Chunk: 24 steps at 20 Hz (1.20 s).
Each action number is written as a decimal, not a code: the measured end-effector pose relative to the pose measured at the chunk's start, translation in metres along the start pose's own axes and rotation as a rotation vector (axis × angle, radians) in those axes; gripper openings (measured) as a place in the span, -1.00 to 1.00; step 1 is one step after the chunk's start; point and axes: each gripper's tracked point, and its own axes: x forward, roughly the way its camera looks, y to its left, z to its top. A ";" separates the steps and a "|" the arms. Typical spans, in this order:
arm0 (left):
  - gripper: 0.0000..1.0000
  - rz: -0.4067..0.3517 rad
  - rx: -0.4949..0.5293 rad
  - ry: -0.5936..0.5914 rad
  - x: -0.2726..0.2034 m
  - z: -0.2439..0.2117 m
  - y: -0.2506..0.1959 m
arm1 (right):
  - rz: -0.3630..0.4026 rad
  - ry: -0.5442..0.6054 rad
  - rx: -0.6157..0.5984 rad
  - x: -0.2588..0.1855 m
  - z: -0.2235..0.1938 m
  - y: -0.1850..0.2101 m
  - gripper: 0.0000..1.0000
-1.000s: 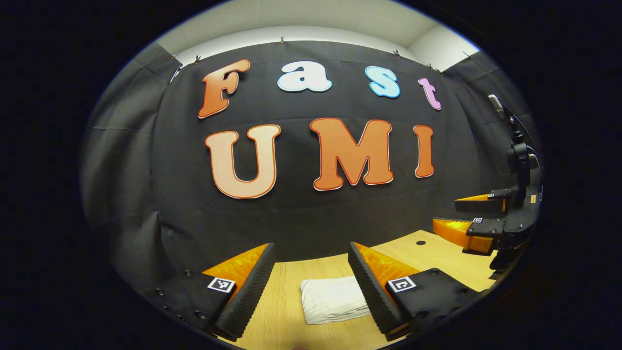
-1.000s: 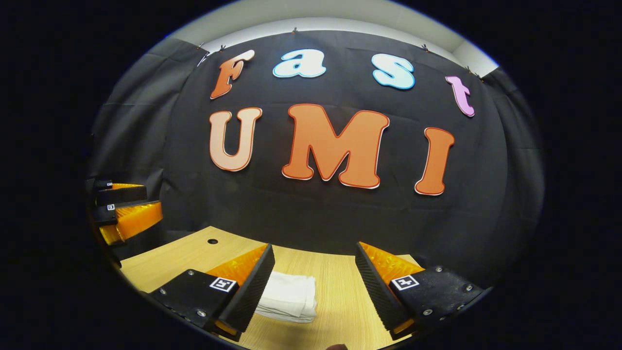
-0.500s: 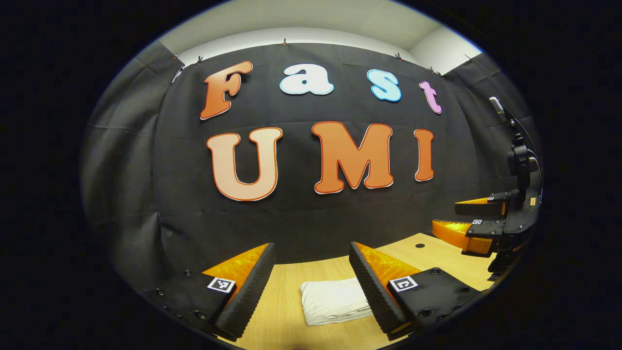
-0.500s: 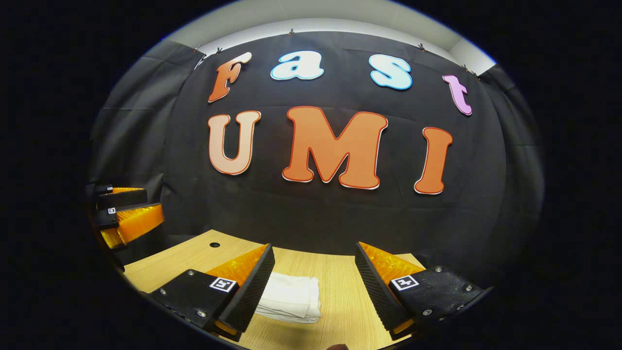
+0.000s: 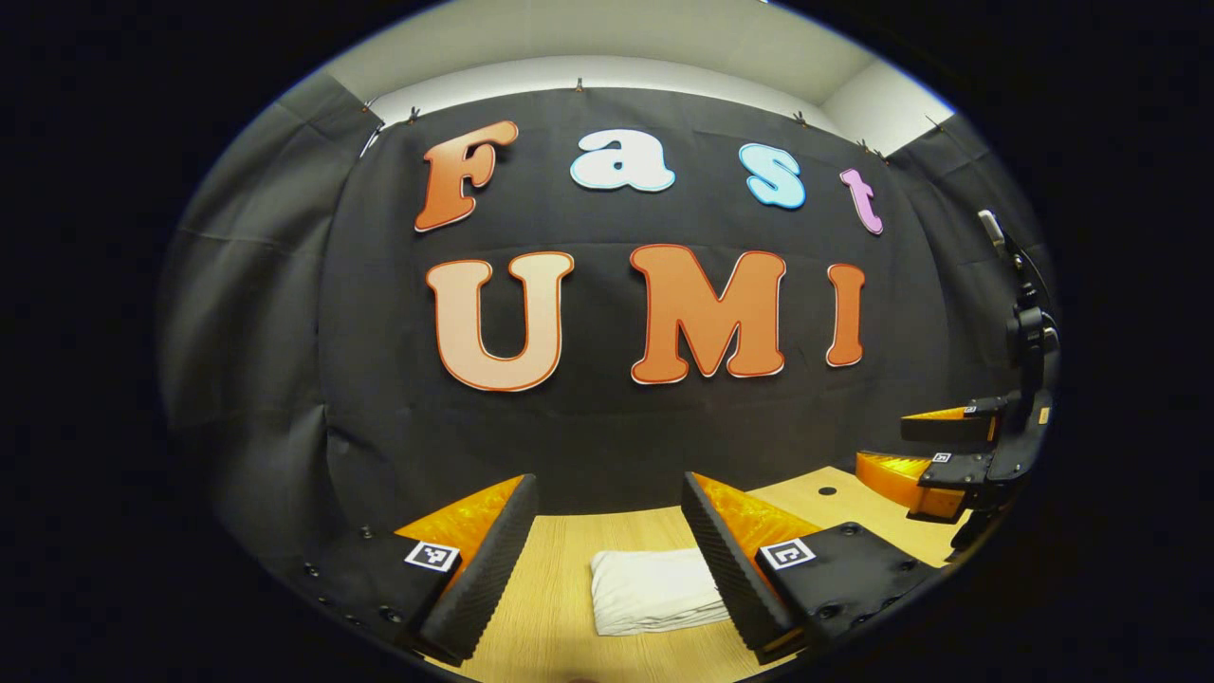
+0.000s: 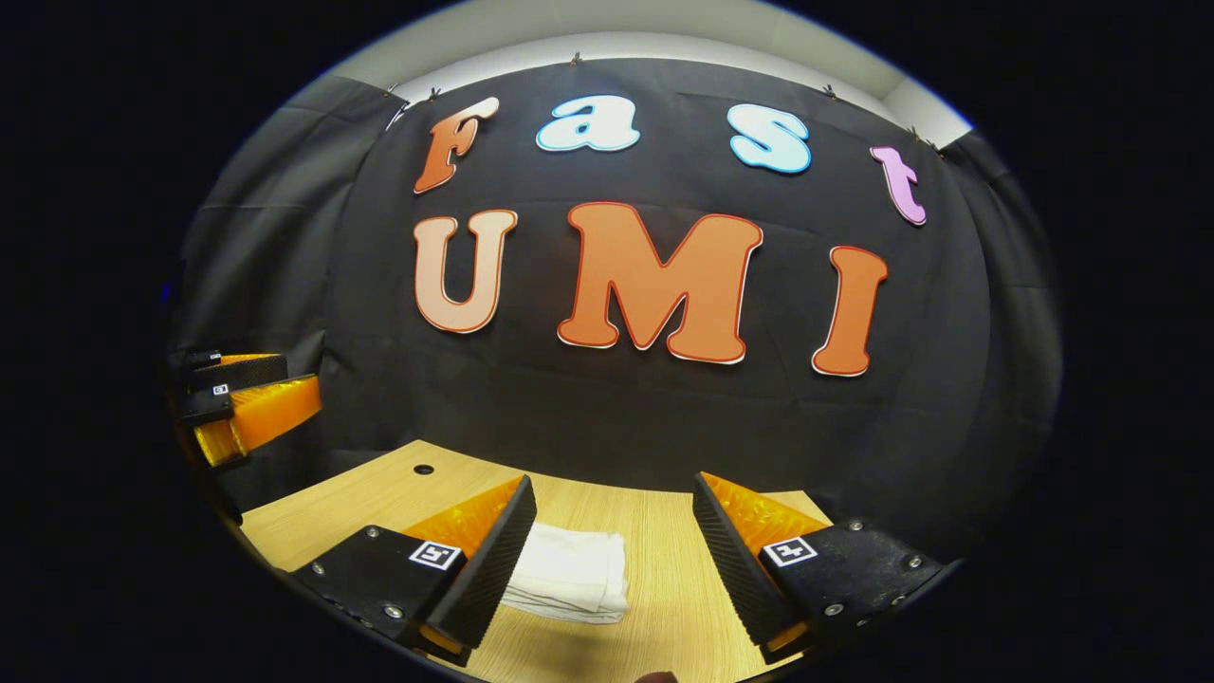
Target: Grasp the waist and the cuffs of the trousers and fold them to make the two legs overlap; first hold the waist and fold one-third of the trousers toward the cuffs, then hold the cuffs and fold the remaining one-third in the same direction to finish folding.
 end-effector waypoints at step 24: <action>0.99 0.027 0.009 -0.018 -0.015 -0.020 0.051 | -0.052 0.014 0.010 -0.007 0.003 0.033 0.99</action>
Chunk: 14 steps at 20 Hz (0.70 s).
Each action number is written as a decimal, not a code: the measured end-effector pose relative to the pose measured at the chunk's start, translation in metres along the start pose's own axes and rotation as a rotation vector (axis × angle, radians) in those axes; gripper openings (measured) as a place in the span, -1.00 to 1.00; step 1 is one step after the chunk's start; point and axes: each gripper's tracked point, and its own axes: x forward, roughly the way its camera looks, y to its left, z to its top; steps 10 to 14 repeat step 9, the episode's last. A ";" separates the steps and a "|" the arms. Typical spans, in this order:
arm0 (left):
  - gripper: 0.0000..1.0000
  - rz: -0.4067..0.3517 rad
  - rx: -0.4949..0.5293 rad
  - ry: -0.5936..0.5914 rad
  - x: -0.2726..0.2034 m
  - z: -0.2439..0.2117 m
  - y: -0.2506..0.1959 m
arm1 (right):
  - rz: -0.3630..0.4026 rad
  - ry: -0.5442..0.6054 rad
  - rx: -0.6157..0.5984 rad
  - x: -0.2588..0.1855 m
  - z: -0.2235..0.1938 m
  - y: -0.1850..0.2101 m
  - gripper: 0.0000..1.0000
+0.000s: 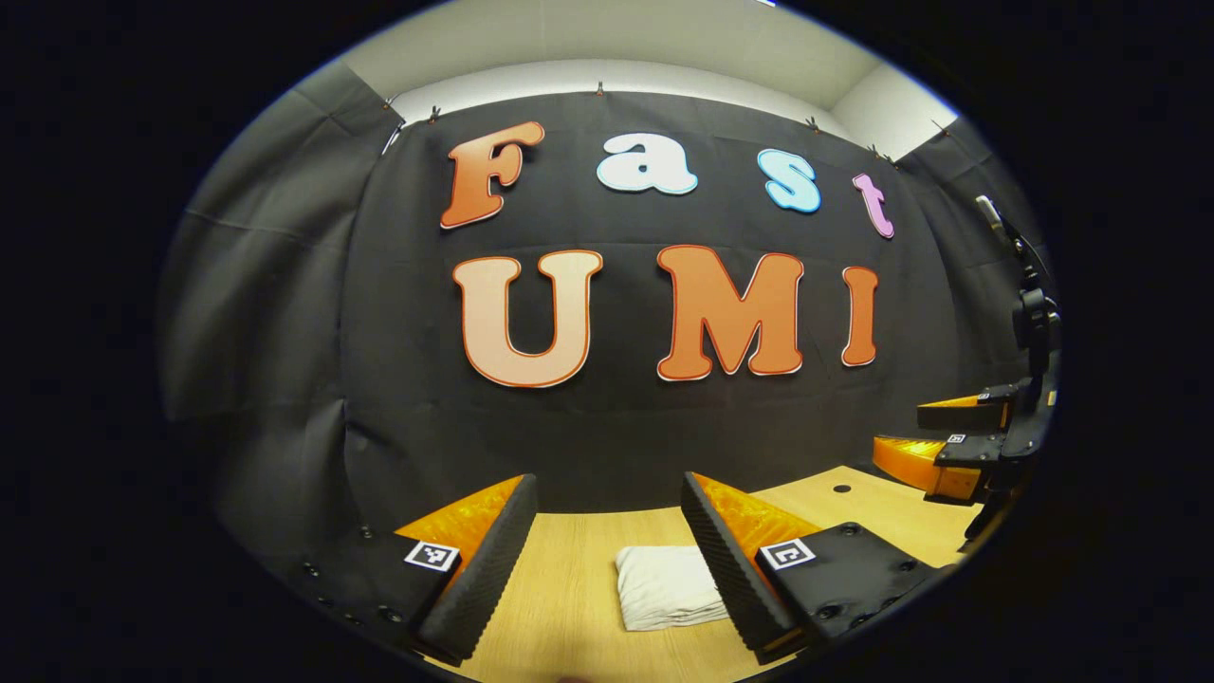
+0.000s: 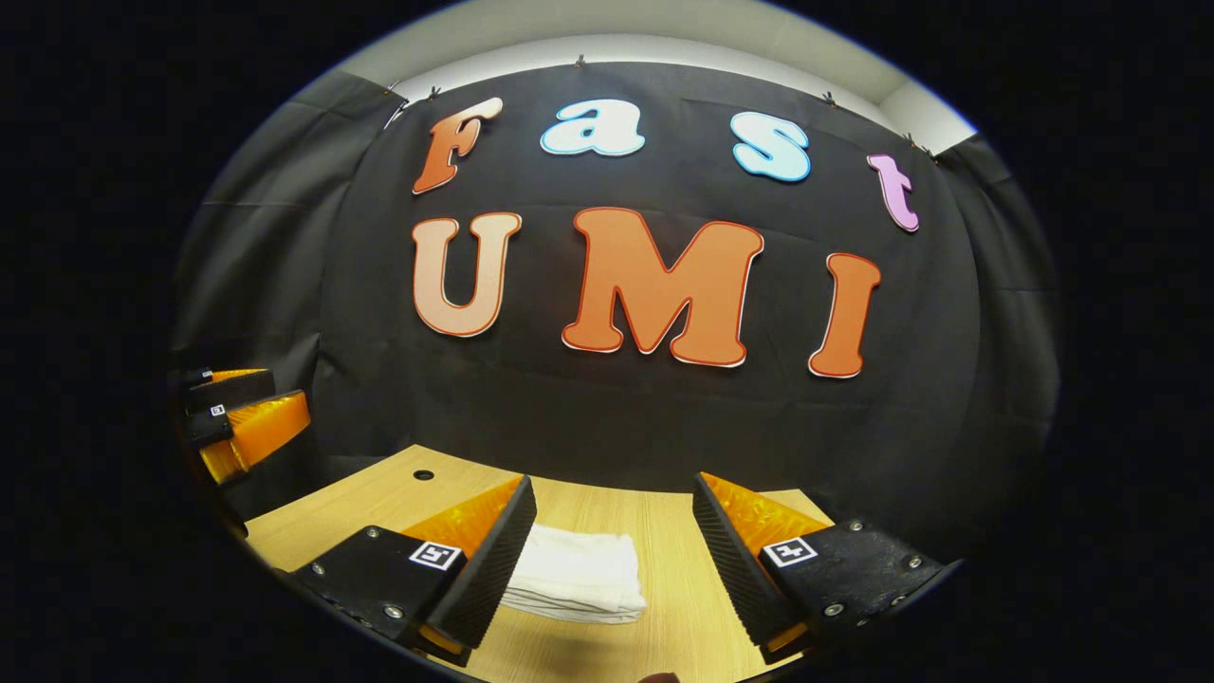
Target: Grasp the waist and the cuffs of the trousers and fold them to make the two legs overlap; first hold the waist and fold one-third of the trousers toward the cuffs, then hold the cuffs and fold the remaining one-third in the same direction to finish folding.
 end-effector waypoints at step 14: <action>0.96 -0.030 0.033 -0.047 0.001 -0.001 0.021 | -0.069 0.000 -0.041 -0.006 0.011 0.004 0.98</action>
